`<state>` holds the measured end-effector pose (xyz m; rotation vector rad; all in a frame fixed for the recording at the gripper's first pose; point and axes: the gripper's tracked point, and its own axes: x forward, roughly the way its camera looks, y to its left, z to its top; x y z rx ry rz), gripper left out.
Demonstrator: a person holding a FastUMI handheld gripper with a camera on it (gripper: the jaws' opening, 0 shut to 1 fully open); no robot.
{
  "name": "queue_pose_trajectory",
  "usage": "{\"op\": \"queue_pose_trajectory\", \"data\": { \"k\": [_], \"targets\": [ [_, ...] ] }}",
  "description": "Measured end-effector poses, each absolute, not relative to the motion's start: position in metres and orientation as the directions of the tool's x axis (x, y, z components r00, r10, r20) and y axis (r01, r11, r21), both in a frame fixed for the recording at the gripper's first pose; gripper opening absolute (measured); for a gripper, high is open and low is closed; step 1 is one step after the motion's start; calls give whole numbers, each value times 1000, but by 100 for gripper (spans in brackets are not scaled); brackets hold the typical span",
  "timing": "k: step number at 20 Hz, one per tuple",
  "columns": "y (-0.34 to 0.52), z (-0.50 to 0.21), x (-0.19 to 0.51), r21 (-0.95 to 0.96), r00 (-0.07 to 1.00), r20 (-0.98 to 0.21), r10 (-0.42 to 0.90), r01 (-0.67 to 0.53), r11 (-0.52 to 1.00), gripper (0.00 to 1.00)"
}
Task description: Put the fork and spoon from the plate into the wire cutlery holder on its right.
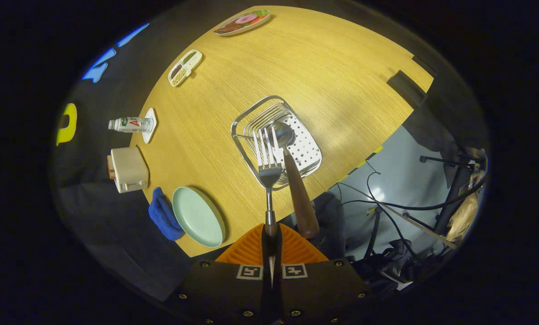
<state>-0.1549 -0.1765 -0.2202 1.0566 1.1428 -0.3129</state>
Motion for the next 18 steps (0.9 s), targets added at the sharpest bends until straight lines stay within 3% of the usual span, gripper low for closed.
{"op": "queue_pose_trajectory", "data": {
  "k": [18],
  "targets": [
    [-197, -205, -148, 520, 456, -853, 252, 711, 473, 10]
  ]
}}
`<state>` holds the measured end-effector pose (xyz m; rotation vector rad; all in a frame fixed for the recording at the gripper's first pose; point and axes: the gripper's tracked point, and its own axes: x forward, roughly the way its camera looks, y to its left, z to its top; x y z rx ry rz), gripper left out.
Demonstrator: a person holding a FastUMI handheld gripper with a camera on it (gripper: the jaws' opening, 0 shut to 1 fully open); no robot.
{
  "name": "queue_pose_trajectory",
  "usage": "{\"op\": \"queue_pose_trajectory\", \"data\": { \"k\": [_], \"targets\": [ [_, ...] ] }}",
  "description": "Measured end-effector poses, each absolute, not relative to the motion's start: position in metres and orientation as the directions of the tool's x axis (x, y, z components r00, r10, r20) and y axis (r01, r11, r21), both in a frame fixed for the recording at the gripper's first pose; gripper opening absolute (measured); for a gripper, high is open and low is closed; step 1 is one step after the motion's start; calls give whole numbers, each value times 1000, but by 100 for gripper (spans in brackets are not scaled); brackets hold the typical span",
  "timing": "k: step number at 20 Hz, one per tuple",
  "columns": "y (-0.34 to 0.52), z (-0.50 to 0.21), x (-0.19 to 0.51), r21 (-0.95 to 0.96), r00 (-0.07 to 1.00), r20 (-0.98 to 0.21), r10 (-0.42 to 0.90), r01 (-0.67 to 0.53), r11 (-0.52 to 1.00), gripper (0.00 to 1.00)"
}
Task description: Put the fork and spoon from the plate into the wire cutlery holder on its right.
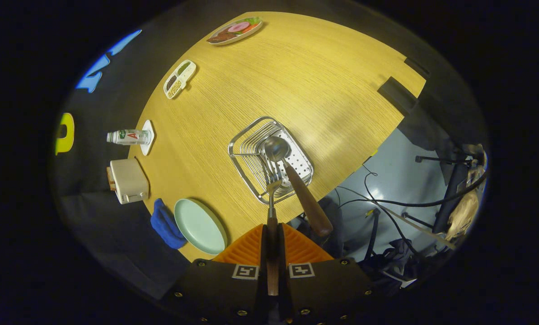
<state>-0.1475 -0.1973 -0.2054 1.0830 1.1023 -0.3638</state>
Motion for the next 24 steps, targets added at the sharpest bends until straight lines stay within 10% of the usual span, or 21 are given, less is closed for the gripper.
{"op": "queue_pose_trajectory", "data": {
  "k": [7, 24],
  "targets": [
    [-200, -203, -146, 518, 465, -853, 235, 710, 478, 29],
    [-266, -115, -137, 384, 643, -743, -185, 636, 670, 29]
  ]
}}
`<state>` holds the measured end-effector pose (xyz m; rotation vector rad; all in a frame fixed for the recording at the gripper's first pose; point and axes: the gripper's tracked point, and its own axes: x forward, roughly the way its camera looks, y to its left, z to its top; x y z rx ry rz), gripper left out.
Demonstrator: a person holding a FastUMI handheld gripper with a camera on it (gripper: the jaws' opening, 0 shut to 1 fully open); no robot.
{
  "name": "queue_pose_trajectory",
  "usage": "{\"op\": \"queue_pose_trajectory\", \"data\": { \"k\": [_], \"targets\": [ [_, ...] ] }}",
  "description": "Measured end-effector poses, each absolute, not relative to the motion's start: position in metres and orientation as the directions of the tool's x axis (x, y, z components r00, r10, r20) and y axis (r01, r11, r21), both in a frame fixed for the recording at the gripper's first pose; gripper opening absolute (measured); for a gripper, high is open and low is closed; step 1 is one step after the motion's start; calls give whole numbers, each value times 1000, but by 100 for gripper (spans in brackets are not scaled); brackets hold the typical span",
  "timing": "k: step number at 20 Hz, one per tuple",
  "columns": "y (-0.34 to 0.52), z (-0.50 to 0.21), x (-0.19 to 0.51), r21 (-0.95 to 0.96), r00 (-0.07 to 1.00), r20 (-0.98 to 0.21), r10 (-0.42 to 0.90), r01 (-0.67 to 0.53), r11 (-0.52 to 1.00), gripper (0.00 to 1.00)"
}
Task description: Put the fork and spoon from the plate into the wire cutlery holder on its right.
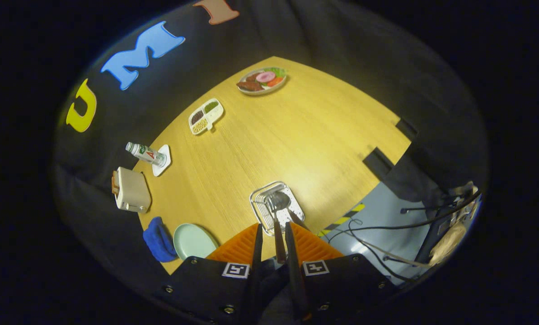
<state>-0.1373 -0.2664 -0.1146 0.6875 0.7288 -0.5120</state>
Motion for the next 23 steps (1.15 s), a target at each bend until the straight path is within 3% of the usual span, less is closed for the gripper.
{"op": "queue_pose_trajectory", "data": {
  "k": [7, 14, 17, 23],
  "targets": [
    [-307, -1, -125, 254, 796, -354, -491, 588, 768, 29],
    [-310, 102, -147, 31, 750, 64, -658, 658, 753, 28],
    [-302, 120, -152, -23, 743, 138, -655, 664, 748, 28],
    [-300, 113, -141, 0, 743, 156, -651, 659, 753, 28]
  ]
}}
